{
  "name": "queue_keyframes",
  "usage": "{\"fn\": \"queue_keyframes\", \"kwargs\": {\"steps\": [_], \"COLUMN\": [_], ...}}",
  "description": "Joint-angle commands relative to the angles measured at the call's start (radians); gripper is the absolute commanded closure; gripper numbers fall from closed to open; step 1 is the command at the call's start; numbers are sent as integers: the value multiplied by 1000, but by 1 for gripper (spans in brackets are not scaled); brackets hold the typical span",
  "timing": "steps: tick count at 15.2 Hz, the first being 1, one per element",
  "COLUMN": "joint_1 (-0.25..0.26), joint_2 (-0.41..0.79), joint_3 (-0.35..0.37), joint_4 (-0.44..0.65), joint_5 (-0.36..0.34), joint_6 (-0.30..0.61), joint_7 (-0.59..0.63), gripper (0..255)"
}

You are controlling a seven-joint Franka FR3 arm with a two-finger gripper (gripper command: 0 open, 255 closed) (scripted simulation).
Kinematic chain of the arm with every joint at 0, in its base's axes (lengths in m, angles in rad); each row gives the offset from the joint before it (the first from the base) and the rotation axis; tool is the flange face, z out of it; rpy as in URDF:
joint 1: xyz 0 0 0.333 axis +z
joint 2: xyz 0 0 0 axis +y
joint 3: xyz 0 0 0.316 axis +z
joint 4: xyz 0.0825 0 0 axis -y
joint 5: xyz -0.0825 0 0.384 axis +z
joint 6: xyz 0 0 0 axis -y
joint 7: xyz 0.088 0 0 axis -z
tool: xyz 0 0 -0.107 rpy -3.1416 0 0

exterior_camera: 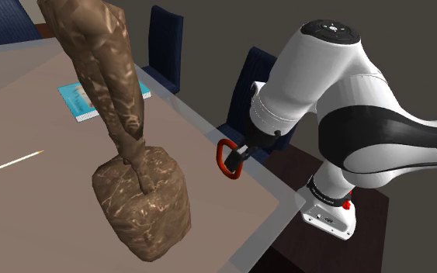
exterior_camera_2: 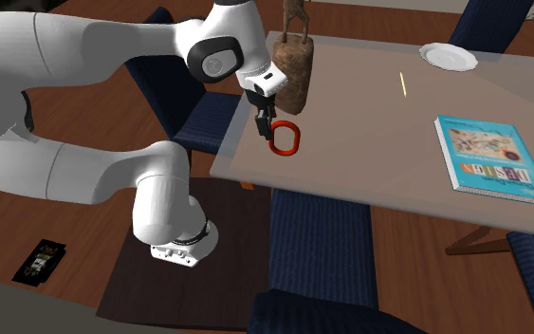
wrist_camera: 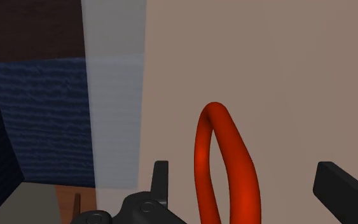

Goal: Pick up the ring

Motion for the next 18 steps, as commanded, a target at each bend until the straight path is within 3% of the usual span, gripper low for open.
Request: {"fn": "queue_keyframes", "kwargs": {"steps": [1, 2, 3, 12, 18], "joint_1": [3, 3, 3, 3, -11], "joint_2": [3, 3, 2, 3, -9], "joint_3": [8, 8, 7, 8, -31], "joint_4": [-11, -11, -10, -11, 59], "joint_5": [7, 7, 6, 7, -27], "joint_6": [14, 14, 13, 14, -66], "joint_7": [2, 2, 2, 2, -2], "gripper": [0, 0, 255, 255, 255]}}
